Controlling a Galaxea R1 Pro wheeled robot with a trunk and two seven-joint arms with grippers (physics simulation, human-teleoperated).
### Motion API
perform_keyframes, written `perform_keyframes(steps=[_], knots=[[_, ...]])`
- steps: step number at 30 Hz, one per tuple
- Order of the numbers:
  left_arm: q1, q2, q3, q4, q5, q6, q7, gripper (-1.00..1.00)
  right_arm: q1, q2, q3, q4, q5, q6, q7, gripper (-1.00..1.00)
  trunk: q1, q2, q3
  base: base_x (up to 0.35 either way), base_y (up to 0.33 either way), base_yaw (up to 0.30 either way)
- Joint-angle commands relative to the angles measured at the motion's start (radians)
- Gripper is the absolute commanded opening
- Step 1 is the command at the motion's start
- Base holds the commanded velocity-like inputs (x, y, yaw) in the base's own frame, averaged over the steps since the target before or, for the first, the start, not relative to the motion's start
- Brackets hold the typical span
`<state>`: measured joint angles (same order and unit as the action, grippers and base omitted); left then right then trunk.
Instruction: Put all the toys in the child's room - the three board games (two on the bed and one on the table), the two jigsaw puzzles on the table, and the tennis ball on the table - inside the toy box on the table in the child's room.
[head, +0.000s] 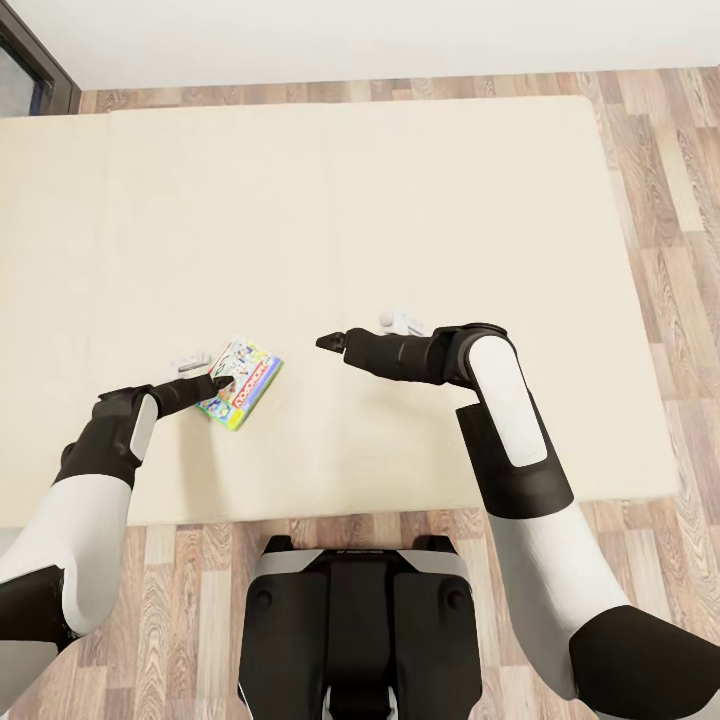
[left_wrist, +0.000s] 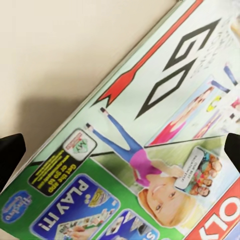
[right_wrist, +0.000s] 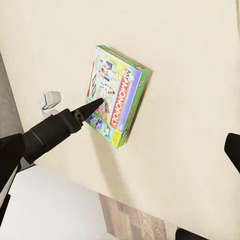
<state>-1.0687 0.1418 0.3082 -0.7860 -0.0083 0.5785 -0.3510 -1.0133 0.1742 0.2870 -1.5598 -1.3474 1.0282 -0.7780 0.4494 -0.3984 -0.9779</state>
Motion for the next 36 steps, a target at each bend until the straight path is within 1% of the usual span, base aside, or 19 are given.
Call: perform_keyframes(steps=[1, 7, 12, 16, 18, 19, 26, 36], knots=[[-0.001, 0.0, 0.003, -0.001, -0.001, 0.006, -0.005, 1.0, -0.001, 0.0, 0.0, -0.001, -0.009, 0.002, -0.01, 1.0, 0.001, -0.002, -0.001, 0.0, 0.0, 0.0], [-0.001, -0.001, 0.003, -0.001, 0.0, 0.008, -0.001, 1.0, -0.001, 0.0, 0.001, 0.0, -0.009, 0.003, -0.011, 1.0, 0.001, -0.002, -0.001, 0.0, -0.025, 0.0], [-0.001, -0.001, 0.003, -0.001, 0.001, 0.006, -0.003, 1.0, -0.001, 0.0, 0.002, -0.002, -0.009, 0.004, -0.008, 1.0, 0.001, -0.002, -0.001, 0.0, -0.196, 0.0], [-0.001, -0.001, 0.003, -0.001, 0.001, 0.006, -0.003, 1.0, -0.001, 0.0, -0.001, -0.003, -0.009, 0.004, -0.008, 1.0, 0.001, -0.002, -0.001, 0.0, -0.069, 0.0], [-0.001, -0.001, 0.003, -0.001, 0.001, 0.006, -0.004, 1.0, -0.001, 0.0, -0.001, -0.003, -0.009, 0.003, -0.007, 1.0, 0.001, -0.002, -0.001, 0.0, -0.024, 0.0], [-0.001, -0.006, 0.003, -0.007, 0.004, 0.008, -0.008, 1.0, 0.001, 0.0, -0.001, -0.002, -0.006, 0.002, -0.011, 1.0, 0.001, -0.002, -0.001, 0.0, 0.0, 0.0], [-0.001, -0.014, 0.003, -0.014, 0.004, 0.007, -0.008, 1.0, 0.002, 0.0, -0.001, -0.001, -0.007, 0.002, -0.01, 1.0, 0.001, -0.002, -0.001, 0.0, 0.0, 0.0], [-0.001, -0.017, 0.003, -0.014, 0.004, 0.007, -0.008, 1.0, 0.002, 0.0, -0.006, 0.0, -0.007, -0.003, -0.013, 1.0, 0.001, -0.002, -0.001, 0.0, 0.0, 0.0]])
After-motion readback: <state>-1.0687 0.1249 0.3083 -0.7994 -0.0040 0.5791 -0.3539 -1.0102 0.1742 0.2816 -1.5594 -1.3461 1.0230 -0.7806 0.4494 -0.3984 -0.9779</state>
